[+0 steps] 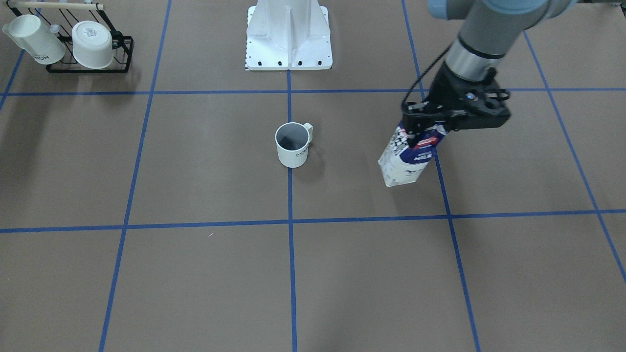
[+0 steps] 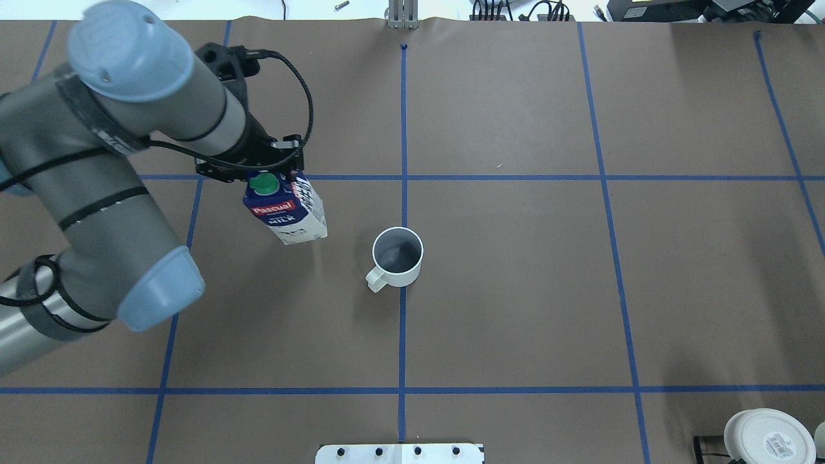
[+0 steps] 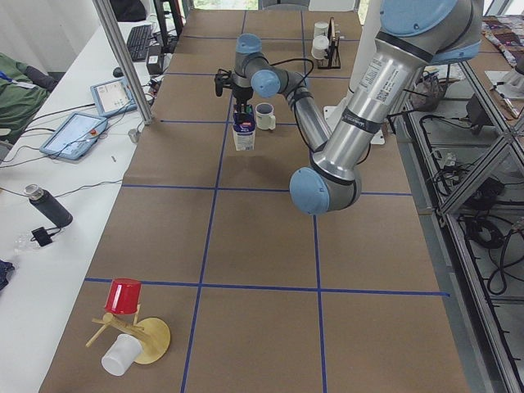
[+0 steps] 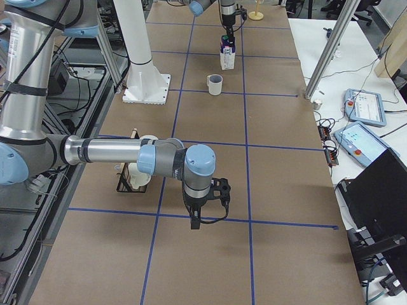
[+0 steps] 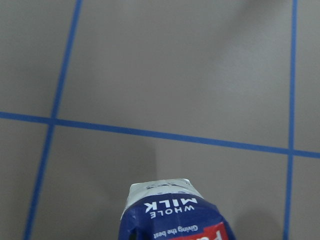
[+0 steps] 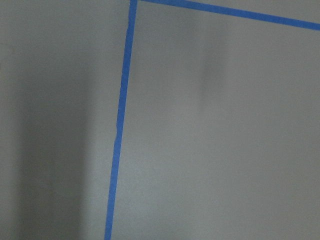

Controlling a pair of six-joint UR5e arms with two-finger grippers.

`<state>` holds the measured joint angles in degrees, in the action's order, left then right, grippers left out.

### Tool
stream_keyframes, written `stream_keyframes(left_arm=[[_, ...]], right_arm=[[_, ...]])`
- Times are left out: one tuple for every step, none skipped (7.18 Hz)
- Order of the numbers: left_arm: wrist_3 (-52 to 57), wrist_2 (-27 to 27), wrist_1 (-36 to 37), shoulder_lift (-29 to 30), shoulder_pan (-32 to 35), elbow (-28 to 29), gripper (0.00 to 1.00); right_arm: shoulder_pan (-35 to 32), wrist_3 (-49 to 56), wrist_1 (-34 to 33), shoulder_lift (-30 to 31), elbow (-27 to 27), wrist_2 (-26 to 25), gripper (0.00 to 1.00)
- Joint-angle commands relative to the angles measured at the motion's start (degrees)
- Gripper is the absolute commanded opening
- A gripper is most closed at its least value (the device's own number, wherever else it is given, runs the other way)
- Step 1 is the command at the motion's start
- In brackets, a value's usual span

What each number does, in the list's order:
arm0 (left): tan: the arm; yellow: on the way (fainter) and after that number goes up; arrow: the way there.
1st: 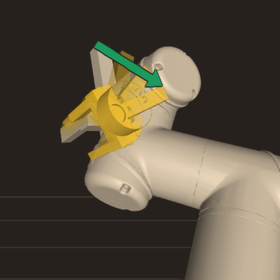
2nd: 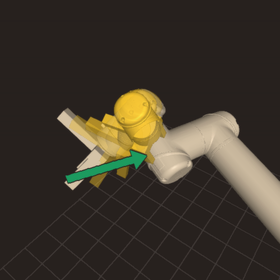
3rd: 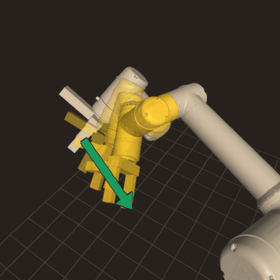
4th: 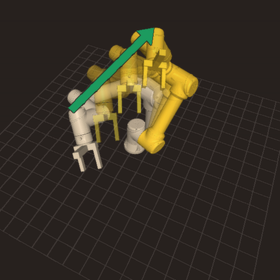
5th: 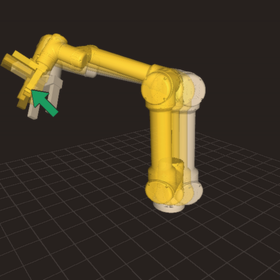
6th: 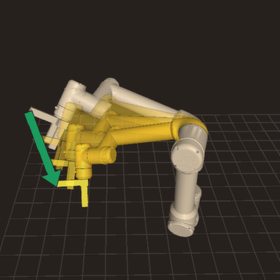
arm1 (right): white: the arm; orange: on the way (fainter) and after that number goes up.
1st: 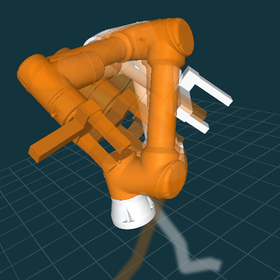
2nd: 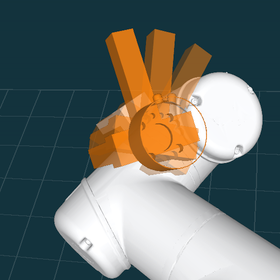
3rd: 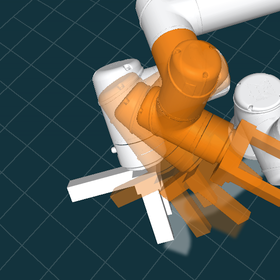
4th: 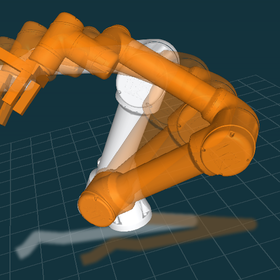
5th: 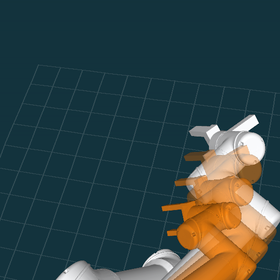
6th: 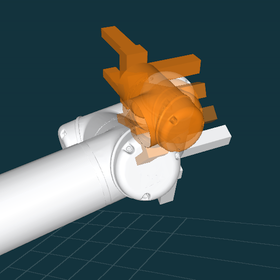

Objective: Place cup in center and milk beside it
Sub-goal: 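Carry the milk carton with the left gripper toward the white mug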

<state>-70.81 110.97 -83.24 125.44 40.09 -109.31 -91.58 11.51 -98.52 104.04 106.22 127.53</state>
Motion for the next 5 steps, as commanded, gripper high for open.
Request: stream_keyframes(left_arm=[[-2.56,-3.3,0.18,3.83,-5.01,2.85,0.0],[-3.01,-3.31,0.18,5.84,-5.02,4.96,0.0],[-3.01,-3.31,0.18,6.13,-5.63,5.24,0.0],[-3.01,-3.39,0.18,6.13,-5.72,5.33,0.0],[-2.84,-3.48,0.18,5.87,-5.72,5.77,0.0]], right_arm=[[0.0,0.0,0.0,-0.07,-0.05,0.0,1.0],[0.0,0.0,0.0,-0.15,-0.05,0.0,1.0],[0.0,0.0,0.0,-0.24,-0.13,0.0,1.0],[0.0,0.0,0.0,-0.24,-0.14,0.0,1.0],[0.0,0.0,0.0,-0.33,-0.14,0.0,1.0]])
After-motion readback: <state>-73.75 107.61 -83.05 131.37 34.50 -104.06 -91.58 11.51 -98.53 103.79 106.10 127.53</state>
